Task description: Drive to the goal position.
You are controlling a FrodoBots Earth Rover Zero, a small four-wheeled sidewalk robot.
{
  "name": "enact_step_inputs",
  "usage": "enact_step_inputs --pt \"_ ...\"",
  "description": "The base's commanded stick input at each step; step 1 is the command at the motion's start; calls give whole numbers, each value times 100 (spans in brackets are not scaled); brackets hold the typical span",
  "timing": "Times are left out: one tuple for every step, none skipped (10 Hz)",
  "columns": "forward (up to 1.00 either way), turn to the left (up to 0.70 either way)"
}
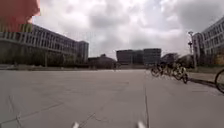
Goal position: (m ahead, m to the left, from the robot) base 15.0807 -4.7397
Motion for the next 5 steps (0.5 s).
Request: enact_step_inputs --pt "60 0" --pt "60 6" --pt "60 13" --pt "60 15" --pt "60 11"
